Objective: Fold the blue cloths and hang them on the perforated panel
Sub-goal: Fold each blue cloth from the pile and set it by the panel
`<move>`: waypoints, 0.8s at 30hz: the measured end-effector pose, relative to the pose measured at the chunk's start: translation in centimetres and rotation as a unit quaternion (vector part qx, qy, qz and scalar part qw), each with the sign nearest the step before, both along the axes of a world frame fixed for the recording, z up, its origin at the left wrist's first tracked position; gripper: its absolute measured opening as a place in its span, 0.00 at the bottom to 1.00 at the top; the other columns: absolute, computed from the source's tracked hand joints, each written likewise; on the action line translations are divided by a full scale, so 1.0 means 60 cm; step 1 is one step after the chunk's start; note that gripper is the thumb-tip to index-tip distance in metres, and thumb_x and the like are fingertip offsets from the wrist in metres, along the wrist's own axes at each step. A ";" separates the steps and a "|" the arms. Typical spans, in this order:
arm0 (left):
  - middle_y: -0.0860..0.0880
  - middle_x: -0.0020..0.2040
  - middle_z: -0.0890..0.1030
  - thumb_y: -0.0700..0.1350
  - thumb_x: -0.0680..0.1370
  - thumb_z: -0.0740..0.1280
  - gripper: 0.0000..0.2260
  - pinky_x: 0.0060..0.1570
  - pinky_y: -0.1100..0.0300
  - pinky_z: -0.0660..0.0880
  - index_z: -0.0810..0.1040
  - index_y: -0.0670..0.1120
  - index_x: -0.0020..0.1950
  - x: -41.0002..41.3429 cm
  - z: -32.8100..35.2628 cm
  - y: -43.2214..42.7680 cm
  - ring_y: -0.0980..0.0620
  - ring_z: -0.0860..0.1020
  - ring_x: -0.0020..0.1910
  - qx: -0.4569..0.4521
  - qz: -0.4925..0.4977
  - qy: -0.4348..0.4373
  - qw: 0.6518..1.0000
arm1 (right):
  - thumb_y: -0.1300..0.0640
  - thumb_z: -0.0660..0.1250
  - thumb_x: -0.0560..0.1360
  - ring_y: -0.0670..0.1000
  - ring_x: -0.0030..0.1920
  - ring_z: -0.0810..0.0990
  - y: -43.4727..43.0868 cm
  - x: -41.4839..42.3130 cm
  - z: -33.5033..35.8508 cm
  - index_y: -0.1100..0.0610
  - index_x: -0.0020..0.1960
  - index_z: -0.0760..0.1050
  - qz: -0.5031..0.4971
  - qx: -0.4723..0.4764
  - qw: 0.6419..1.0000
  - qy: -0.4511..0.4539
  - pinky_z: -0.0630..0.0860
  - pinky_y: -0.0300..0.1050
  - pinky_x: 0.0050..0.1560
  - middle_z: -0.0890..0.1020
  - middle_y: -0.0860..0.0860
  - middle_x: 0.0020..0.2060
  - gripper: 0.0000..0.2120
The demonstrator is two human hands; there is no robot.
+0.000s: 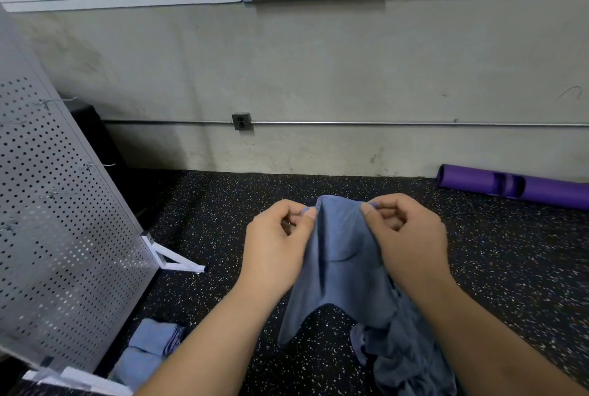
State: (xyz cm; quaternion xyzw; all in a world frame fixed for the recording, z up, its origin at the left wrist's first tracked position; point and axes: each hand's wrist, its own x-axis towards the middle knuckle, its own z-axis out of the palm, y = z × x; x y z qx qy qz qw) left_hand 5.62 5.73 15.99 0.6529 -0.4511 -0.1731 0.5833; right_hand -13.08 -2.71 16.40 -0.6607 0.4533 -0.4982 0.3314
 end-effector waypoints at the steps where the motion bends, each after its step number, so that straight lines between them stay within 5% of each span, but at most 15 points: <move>1: 0.53 0.38 0.85 0.48 0.81 0.75 0.05 0.41 0.53 0.80 0.86 0.53 0.45 -0.003 -0.002 -0.002 0.55 0.80 0.36 0.006 -0.007 0.017 1.000 | 0.54 0.78 0.76 0.45 0.37 0.84 0.001 0.005 -0.004 0.46 0.45 0.85 0.013 0.013 1.000 -0.014 0.85 0.52 0.49 0.86 0.43 0.38 0.05; 5: 0.52 0.39 0.87 0.45 0.79 0.78 0.03 0.46 0.51 0.84 0.88 0.52 0.45 -0.014 -0.010 -0.006 0.52 0.85 0.40 0.040 -0.040 0.064 0.996 | 0.57 0.79 0.76 0.48 0.41 0.87 0.007 0.017 -0.016 0.46 0.45 0.86 0.050 0.039 0.998 -0.027 0.86 0.56 0.52 0.88 0.44 0.40 0.06; 9: 0.49 0.37 0.87 0.44 0.79 0.77 0.03 0.45 0.57 0.82 0.88 0.49 0.45 -0.024 -0.012 -0.006 0.54 0.85 0.38 0.065 -0.053 0.085 0.993 | 0.58 0.78 0.77 0.44 0.41 0.87 0.013 0.024 -0.021 0.47 0.47 0.86 0.083 0.045 0.996 -0.001 0.85 0.46 0.49 0.88 0.42 0.40 0.07; 13: 0.49 0.36 0.87 0.43 0.82 0.73 0.07 0.48 0.52 0.83 0.88 0.47 0.45 -0.026 -0.015 -0.005 0.55 0.85 0.37 0.082 -0.070 0.082 0.991 | 0.60 0.76 0.79 0.42 0.40 0.85 0.015 0.026 -0.024 0.47 0.50 0.87 0.109 0.058 0.992 0.039 0.81 0.35 0.43 0.88 0.41 0.41 0.08; 20: 0.49 0.35 0.87 0.45 0.81 0.73 0.09 0.50 0.42 0.84 0.87 0.52 0.42 -0.027 -0.019 -0.003 0.45 0.87 0.40 0.084 -0.039 0.072 0.993 | 0.57 0.77 0.78 0.39 0.43 0.84 0.029 0.021 -0.015 0.44 0.49 0.86 0.086 0.016 0.993 0.084 0.77 0.29 0.43 0.86 0.40 0.42 0.07; 24: 0.50 0.36 0.87 0.45 0.81 0.75 0.06 0.52 0.43 0.84 0.88 0.50 0.43 -0.031 -0.011 0.000 0.49 0.87 0.40 0.082 -0.037 0.086 0.992 | 0.59 0.79 0.76 0.39 0.42 0.84 0.041 0.027 -0.011 0.42 0.45 0.85 0.083 0.000 0.993 0.078 0.76 0.27 0.43 0.86 0.39 0.40 0.11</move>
